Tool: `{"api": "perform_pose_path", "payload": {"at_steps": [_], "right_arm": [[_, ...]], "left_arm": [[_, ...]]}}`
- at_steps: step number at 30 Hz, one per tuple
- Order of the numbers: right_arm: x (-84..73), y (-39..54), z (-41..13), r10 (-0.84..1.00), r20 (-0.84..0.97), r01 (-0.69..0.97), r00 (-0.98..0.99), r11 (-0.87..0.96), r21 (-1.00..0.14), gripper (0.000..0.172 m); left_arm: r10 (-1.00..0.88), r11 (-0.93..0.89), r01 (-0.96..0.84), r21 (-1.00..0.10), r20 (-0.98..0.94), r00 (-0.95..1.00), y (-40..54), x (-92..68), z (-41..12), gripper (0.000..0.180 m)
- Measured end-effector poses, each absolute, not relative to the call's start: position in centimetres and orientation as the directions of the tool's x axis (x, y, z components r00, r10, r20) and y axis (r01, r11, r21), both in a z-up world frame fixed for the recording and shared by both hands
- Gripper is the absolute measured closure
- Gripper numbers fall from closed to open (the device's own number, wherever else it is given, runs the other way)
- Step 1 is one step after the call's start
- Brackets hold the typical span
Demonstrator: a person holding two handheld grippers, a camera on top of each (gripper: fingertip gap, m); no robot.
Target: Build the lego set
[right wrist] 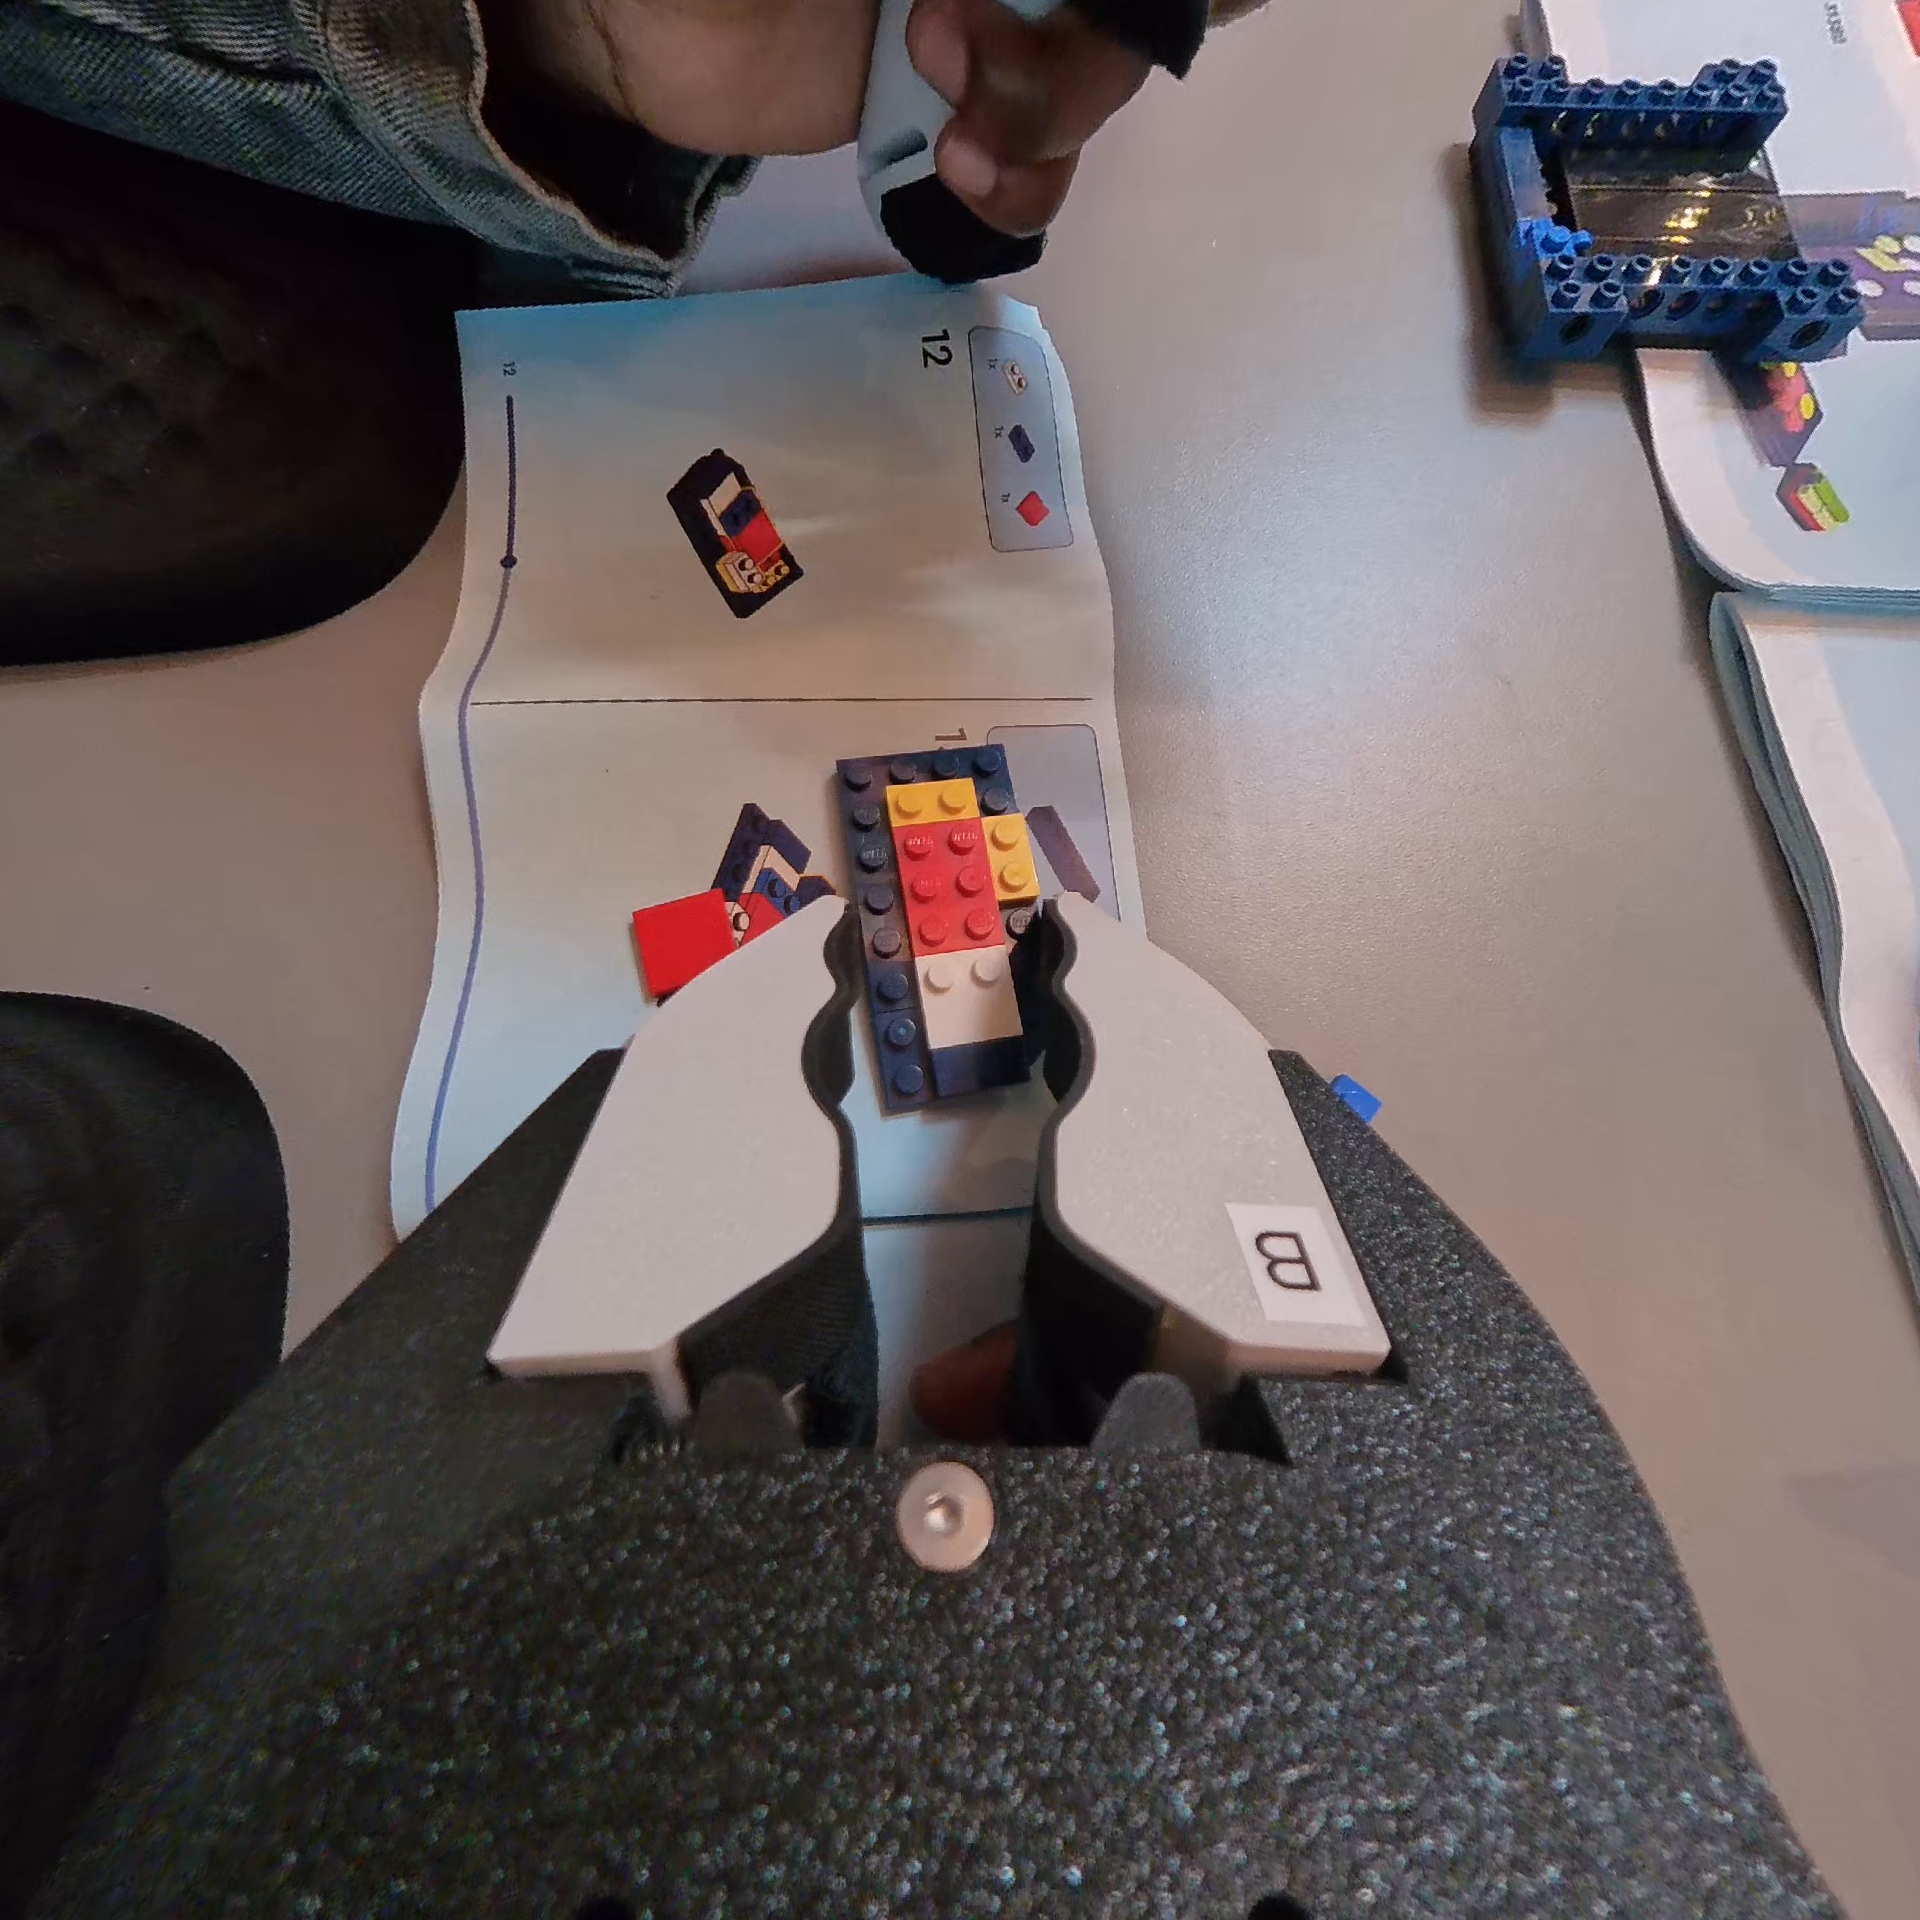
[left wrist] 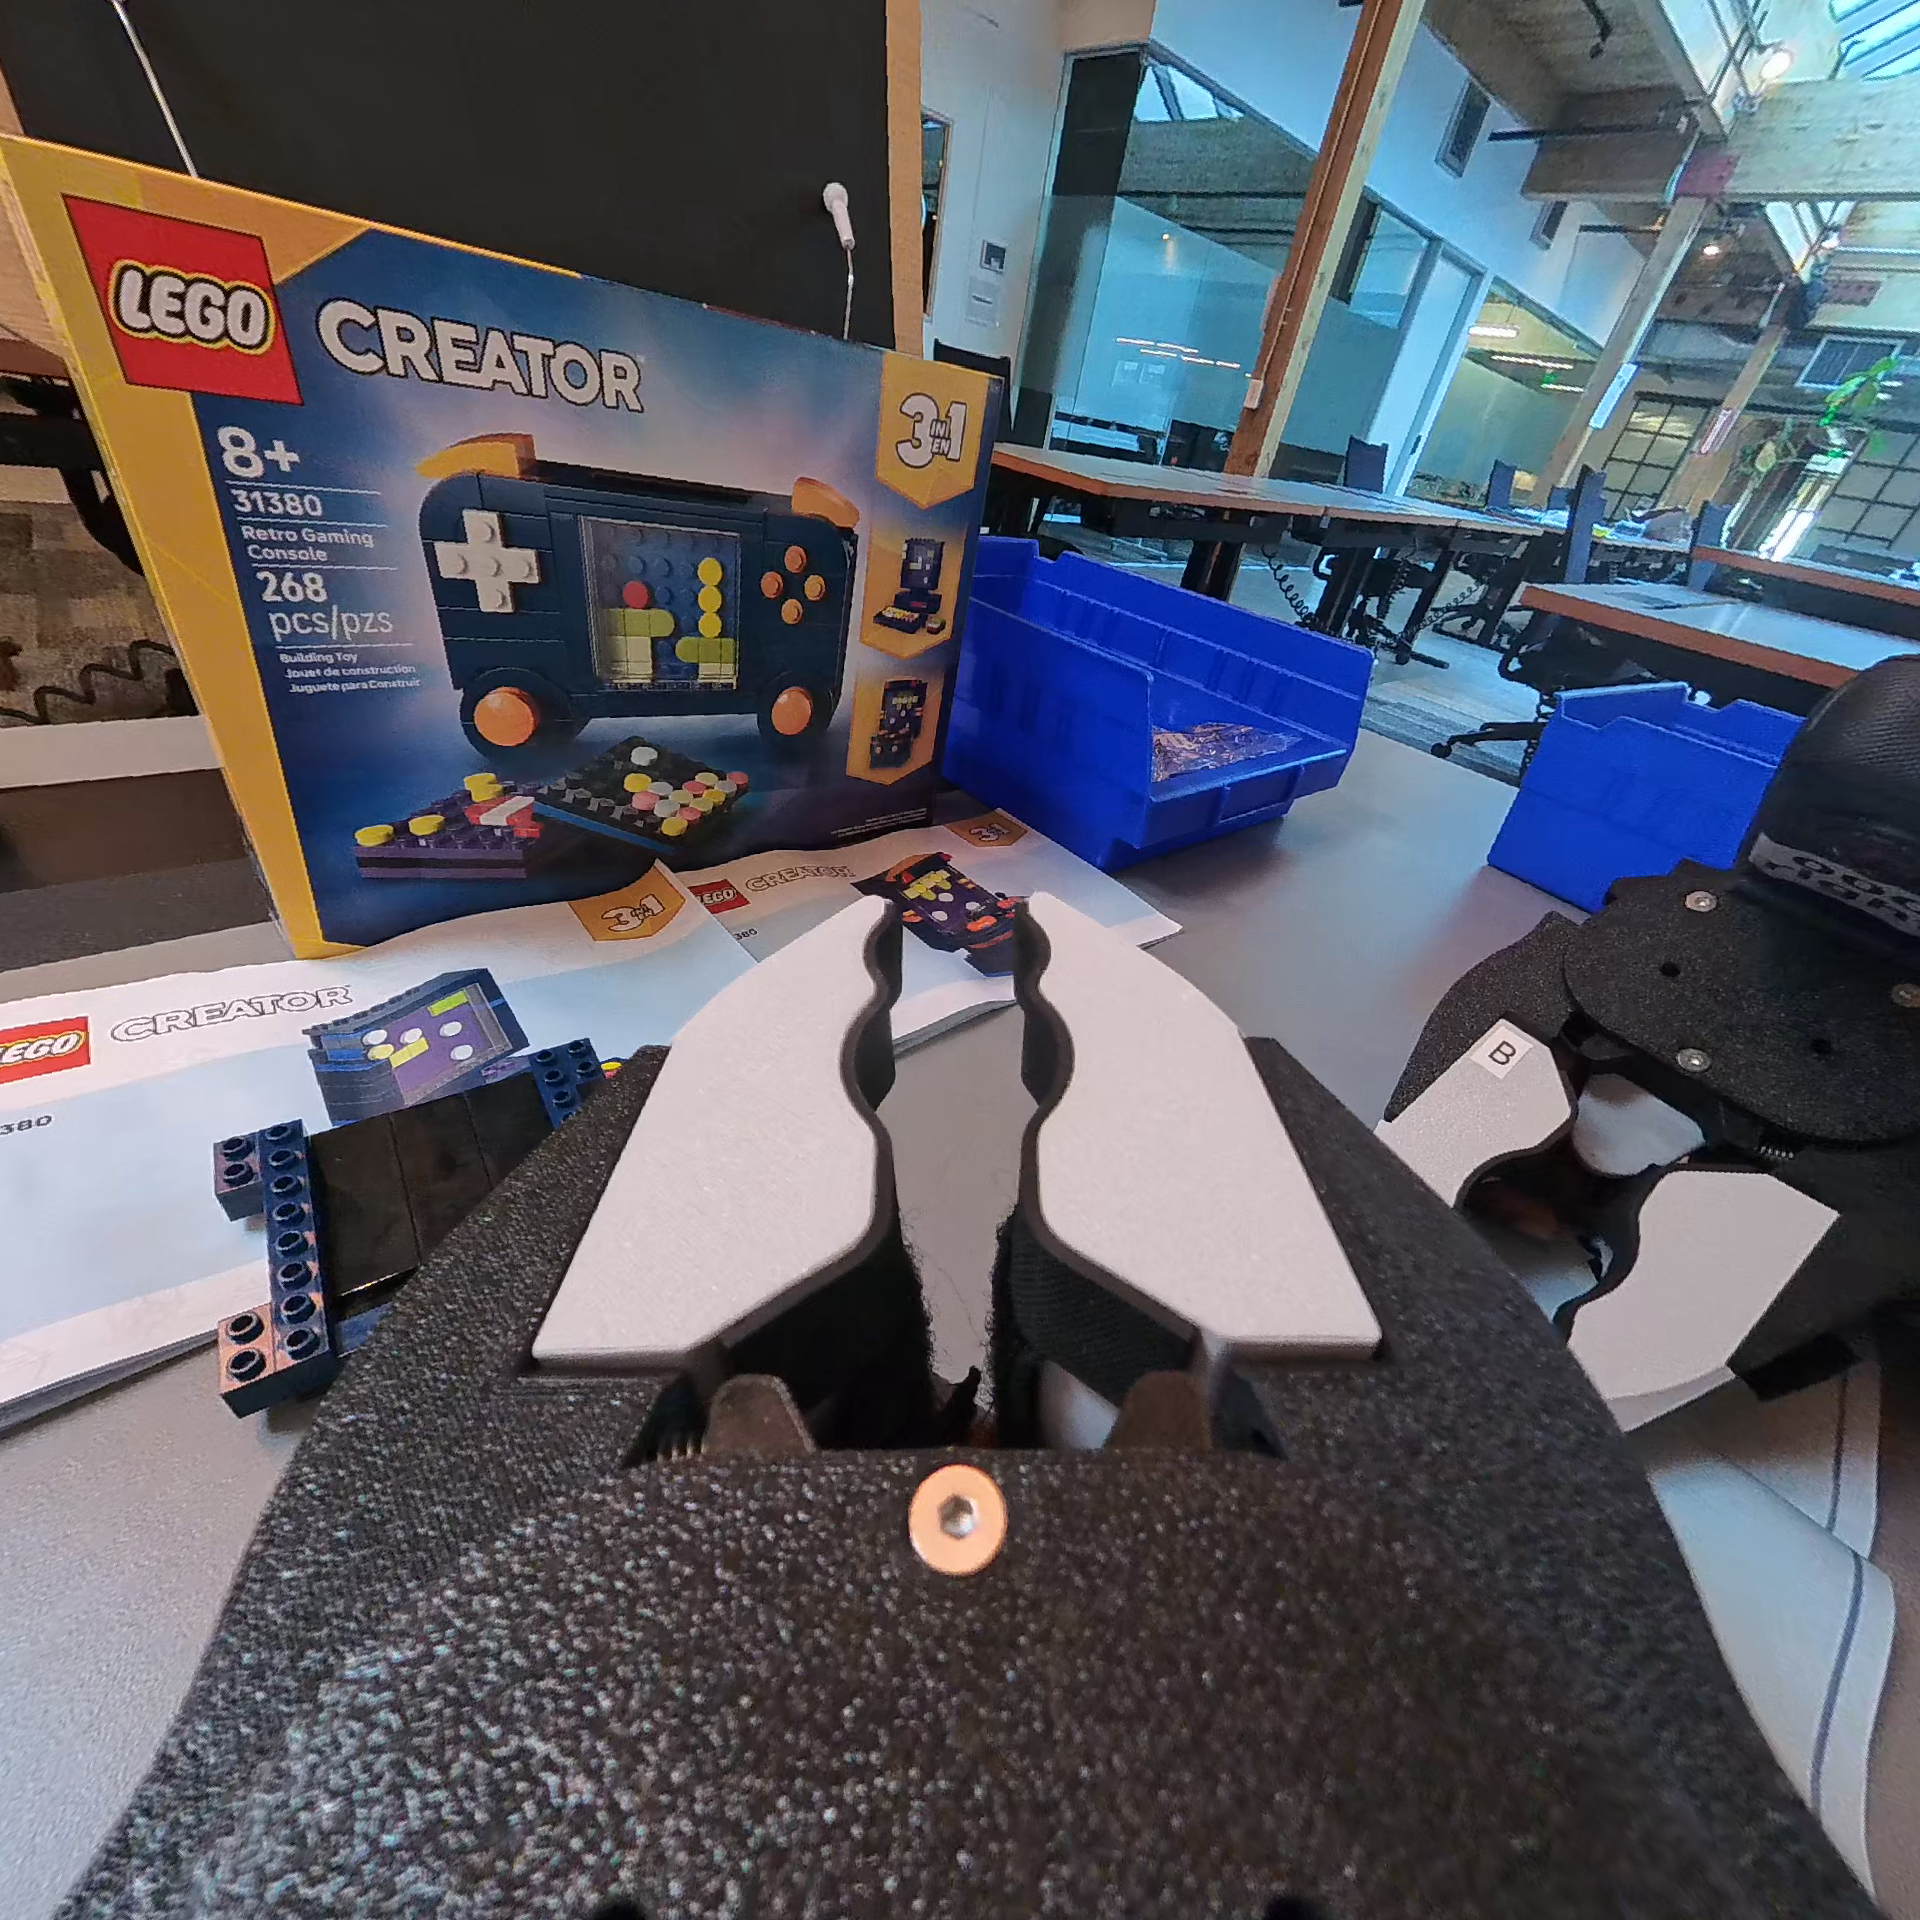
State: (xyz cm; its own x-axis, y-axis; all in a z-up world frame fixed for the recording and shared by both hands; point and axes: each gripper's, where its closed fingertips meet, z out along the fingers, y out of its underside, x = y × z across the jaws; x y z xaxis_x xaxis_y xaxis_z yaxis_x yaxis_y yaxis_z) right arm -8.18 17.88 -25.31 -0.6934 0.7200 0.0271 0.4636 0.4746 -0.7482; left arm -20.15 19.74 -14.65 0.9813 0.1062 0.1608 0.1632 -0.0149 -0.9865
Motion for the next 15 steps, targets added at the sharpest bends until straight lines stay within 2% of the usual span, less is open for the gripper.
{"api": "perform_pose_path", "payload": {"at_steps": [5,11,12,14,15], "right_arm": [[-8.1,17.8,-25.3,0.711,0.033,0.455,-0.702,0.484,-0.748,0.139],[-7.1,16.5,-25.0,0.582,0.174,0.290,-0.794,0.615,-0.733,0.140],[-7.2,16.7,-24.9,0.590,0.191,0.296,-0.785,0.627,-0.721,0.138],[-7.3,17.7,-24.7,0.624,0.204,0.348,-0.754,0.644,-0.681,0.115],[-7.0,18.1,-24.6,0.637,0.194,0.382,-0.746,0.648,-0.658,0.110]], "left_arm": [[0.102,-0.019,0.165,-0.986,0.163,0.981,19.8,-20.1,-14.7,0.160],[0.100,-0.020,0.162,-0.987,0.159,0.982,19.8,-20.0,-14.7,0.160],[0.100,-0.020,0.161,-0.987,0.159,0.982,19.8,-20.0,-14.7,0.160],[0.100,-0.018,0.161,-0.987,0.158,0.982,19.8,-20.0,-14.7,0.161],[0.101,-0.017,0.159,-0.987,0.157,0.983,19.8,-20.0,-14.6,0.161]]}}
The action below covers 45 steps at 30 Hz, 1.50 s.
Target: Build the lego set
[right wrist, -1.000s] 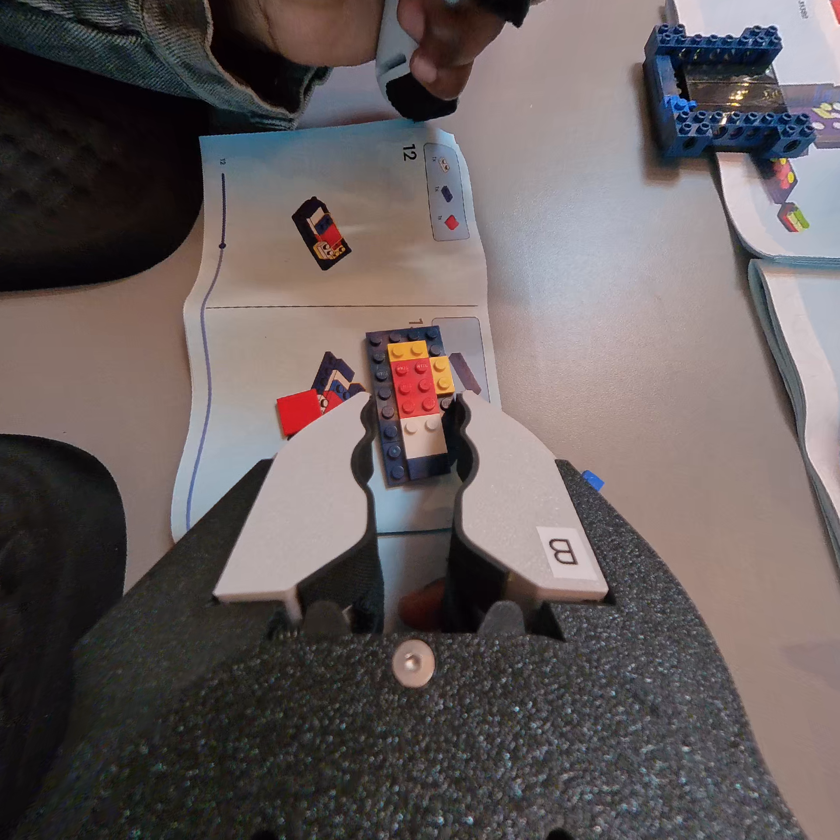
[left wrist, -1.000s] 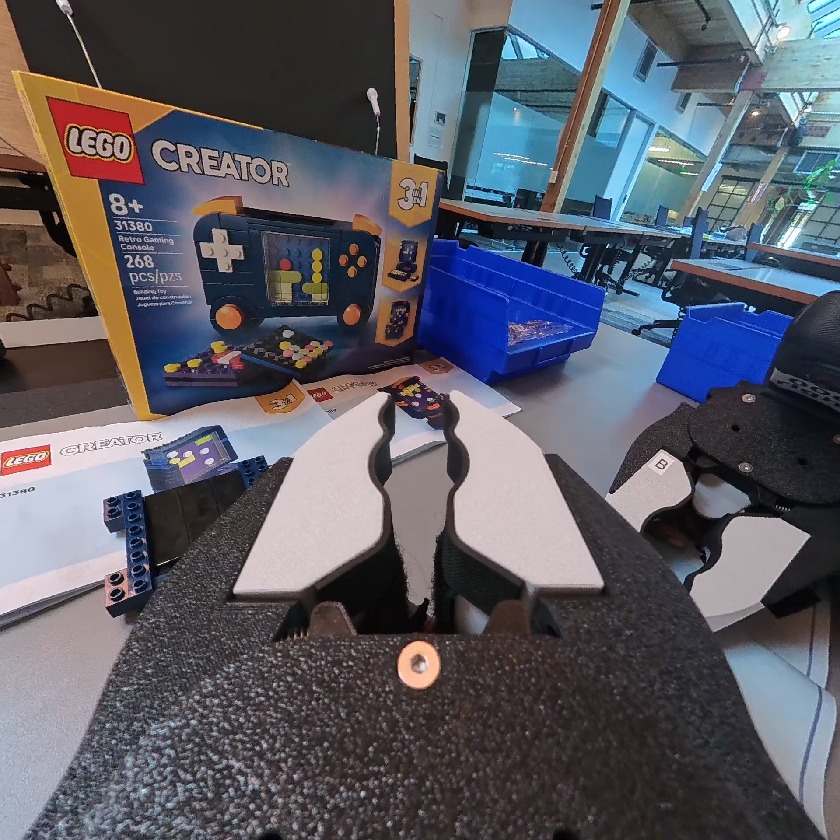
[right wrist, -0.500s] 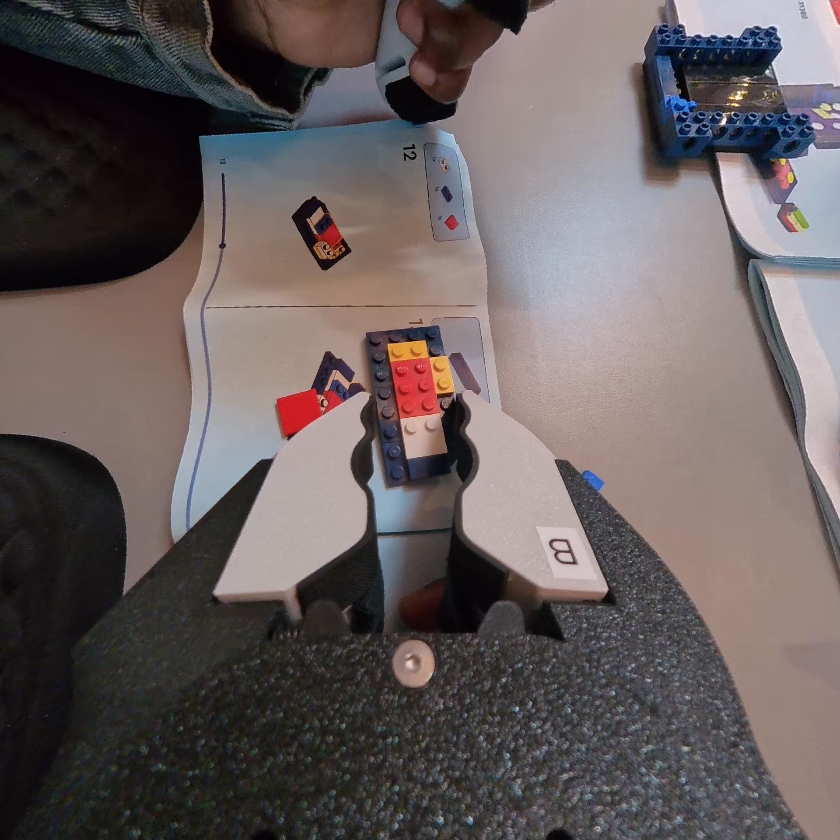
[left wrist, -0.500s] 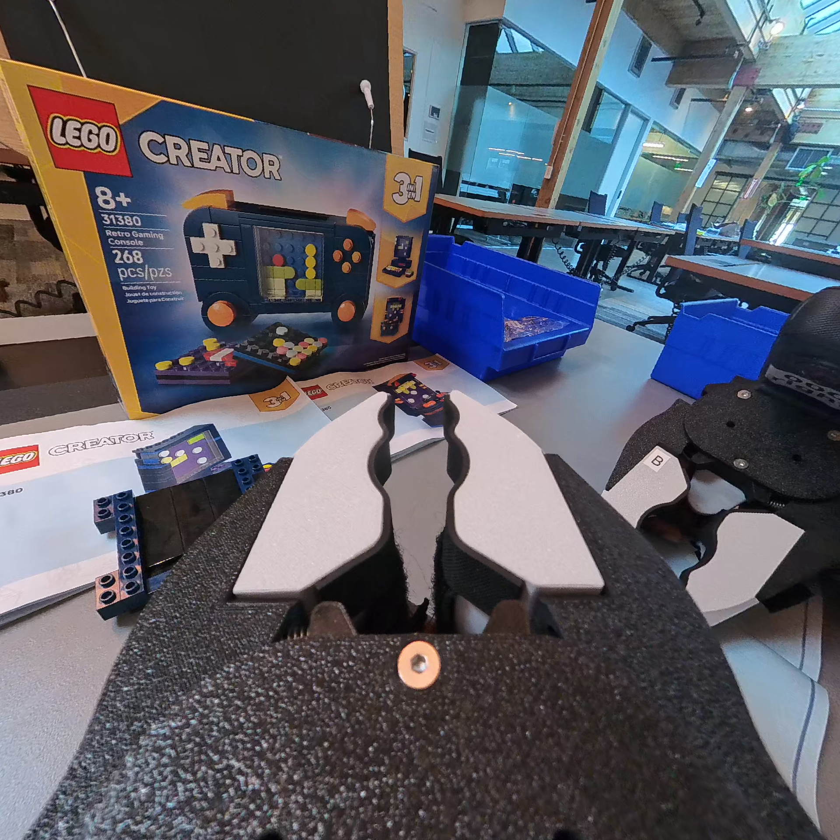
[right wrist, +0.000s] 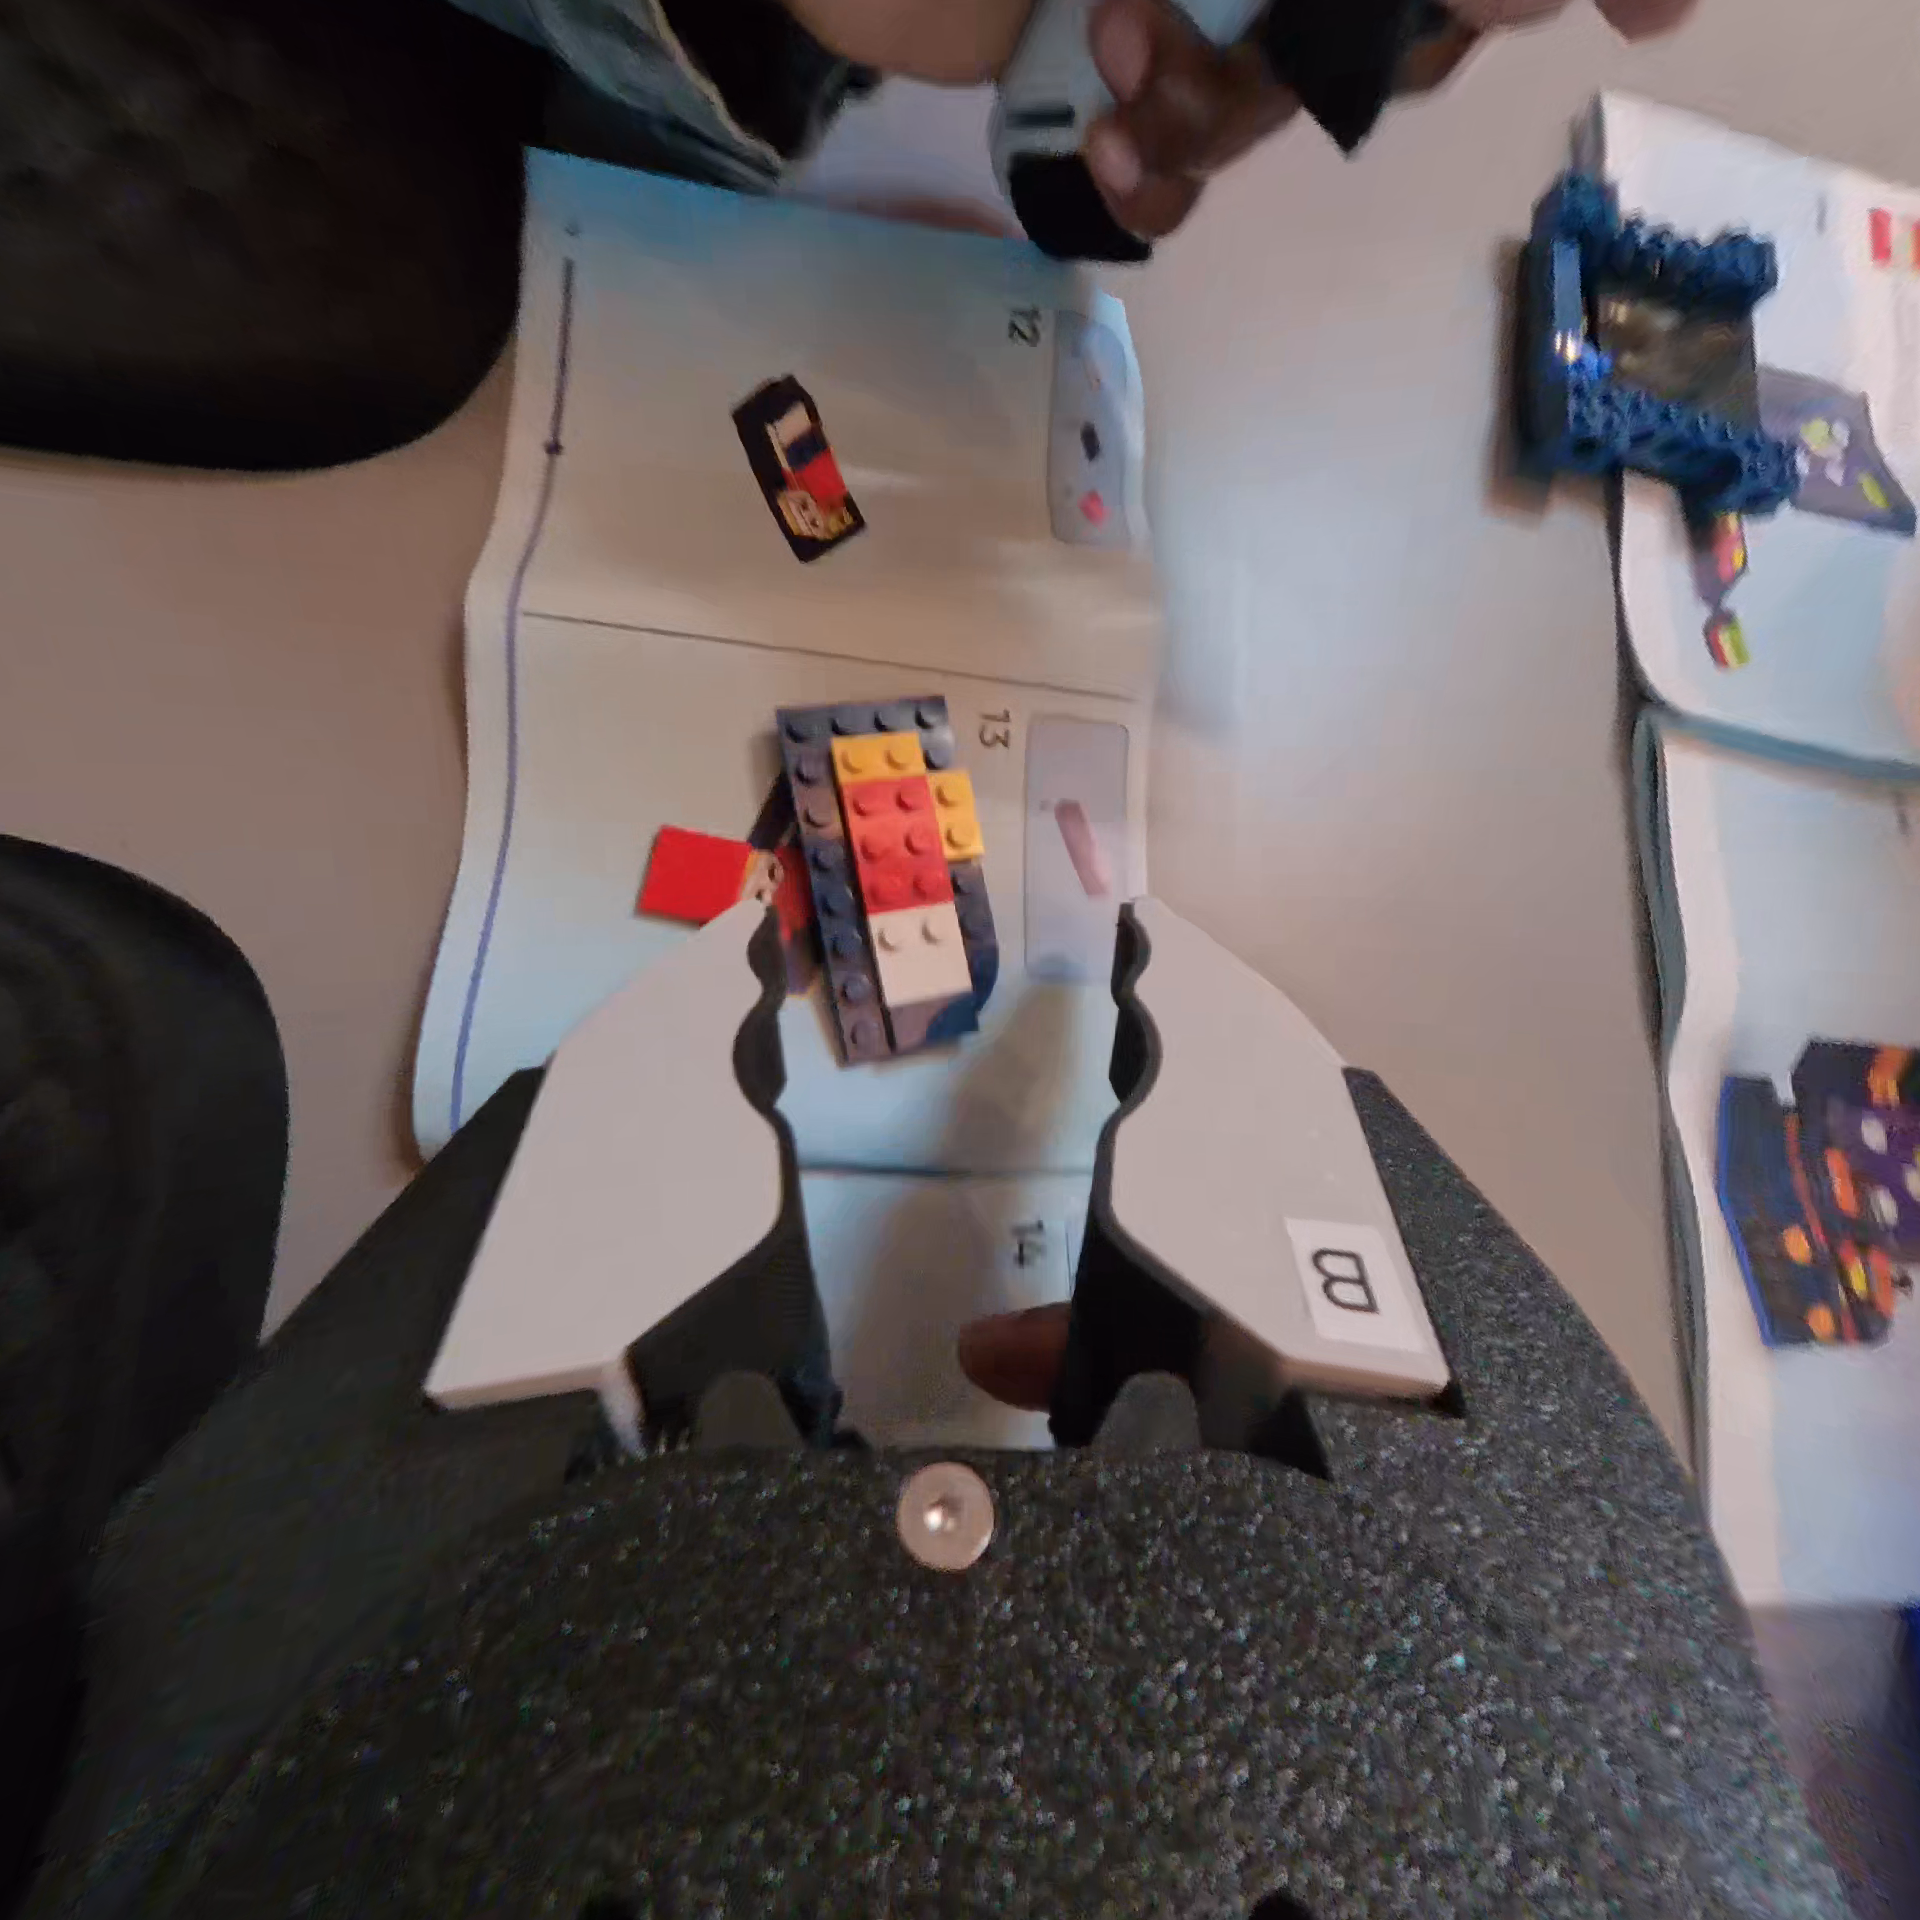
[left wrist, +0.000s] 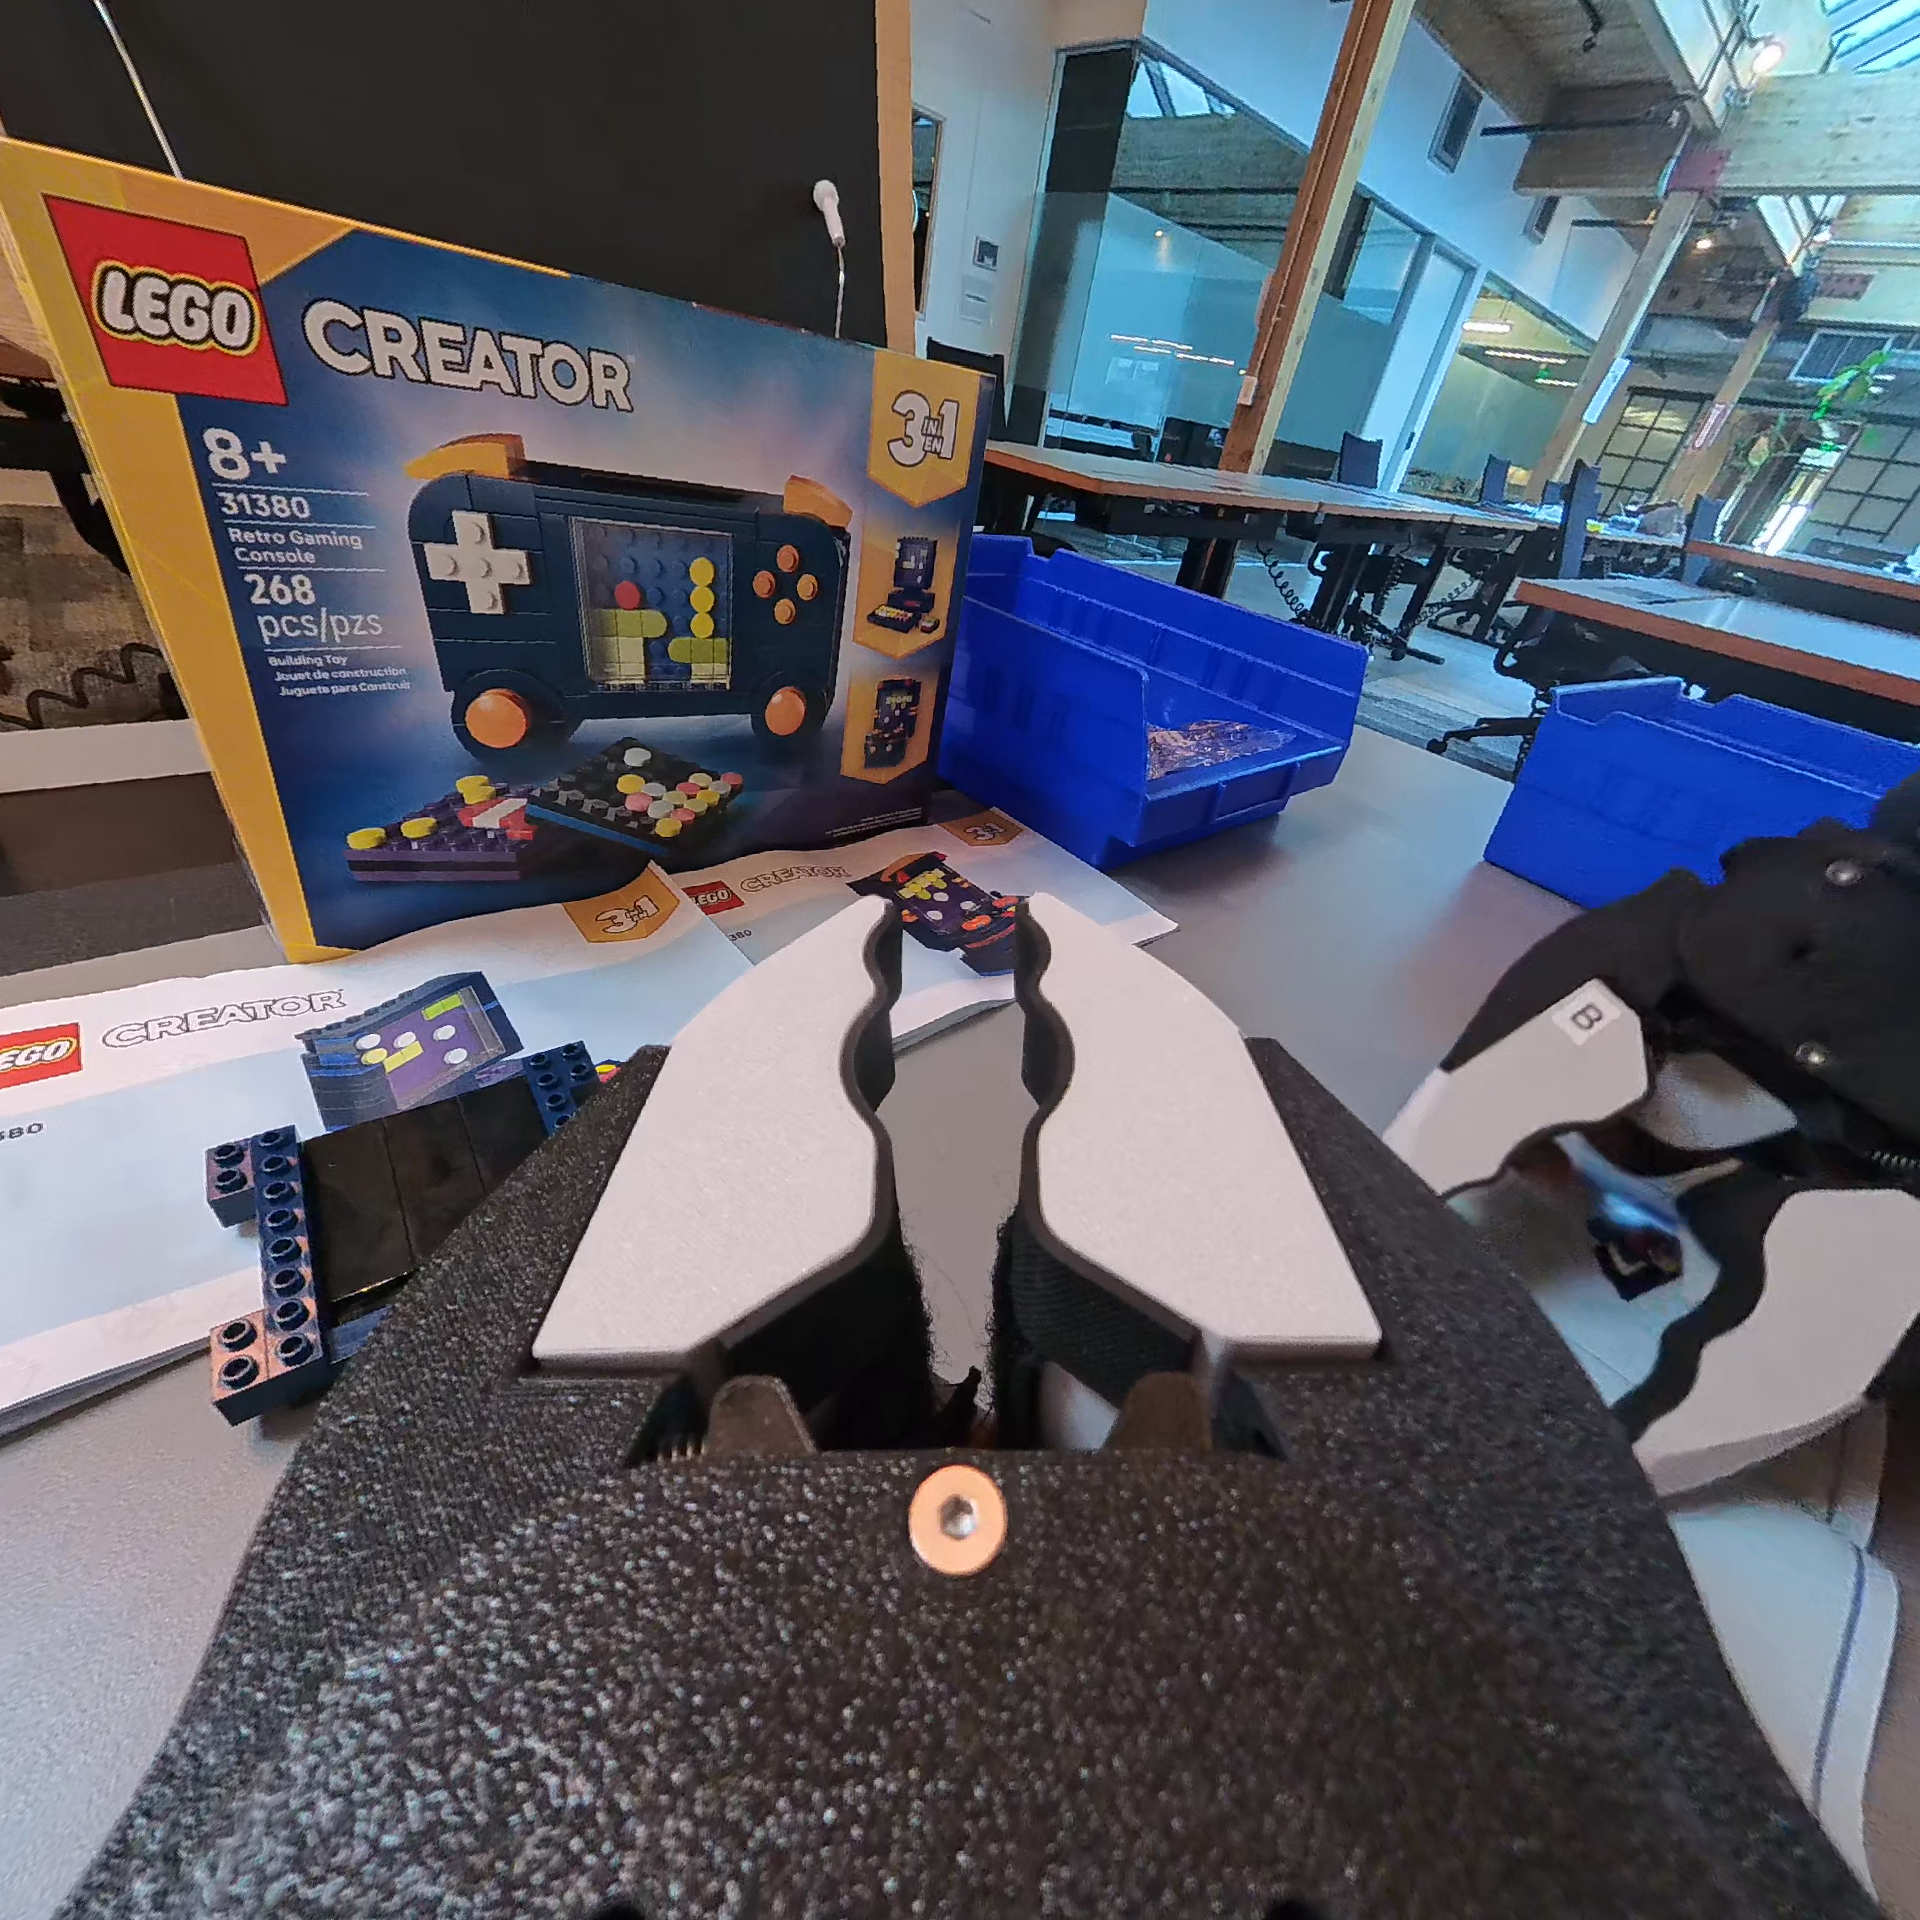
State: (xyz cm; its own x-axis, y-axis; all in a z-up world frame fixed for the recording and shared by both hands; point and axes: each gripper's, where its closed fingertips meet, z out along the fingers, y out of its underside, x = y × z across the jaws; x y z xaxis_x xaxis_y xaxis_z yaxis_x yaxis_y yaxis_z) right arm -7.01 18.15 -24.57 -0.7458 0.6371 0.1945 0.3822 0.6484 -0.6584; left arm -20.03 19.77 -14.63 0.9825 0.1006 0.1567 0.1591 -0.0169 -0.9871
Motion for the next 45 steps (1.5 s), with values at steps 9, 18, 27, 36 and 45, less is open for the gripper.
{"api": "perform_pose_path", "payload": {"at_steps": [9,18,27,36,45], "right_arm": [[-3.0,16.6,-24.8,0.627,-0.209,0.605,-0.751,0.526,-0.597,0.145],[-4.8,17.9,-24.9,0.706,-0.152,0.625,-0.691,0.479,-0.617,0.139],[-7.1,19.0,-23.4,0.812,-0.127,0.646,-0.570,0.347,-0.680,0.114],[-9.8,18.1,-24.1,0.945,-0.109,0.774,-0.309,0.183,-0.606,0.116],[-10.4,18.2,-25.0,0.961,-0.080,0.816,-0.264,0.178,-0.550,0.113]], "left_arm": [[0.100,-0.015,0.147,-0.989,0.145,0.984,19.8,-19.9,-14.5,0.161],[0.094,-0.015,0.152,-0.988,0.150,0.984,19.8,-19.9,-14.5,0.161],[0.092,-0.012,0.159,-0.987,0.157,0.983,19.8,-19.9,-14.5,0.161],[0.096,-0.008,0.153,-0.988,0.151,0.984,19.8,-20.0,-14.4,0.160],[0.099,-0.009,0.145,-0.989,0.143,0.985,19.8,-20.0,-14.4,0.160]]}}
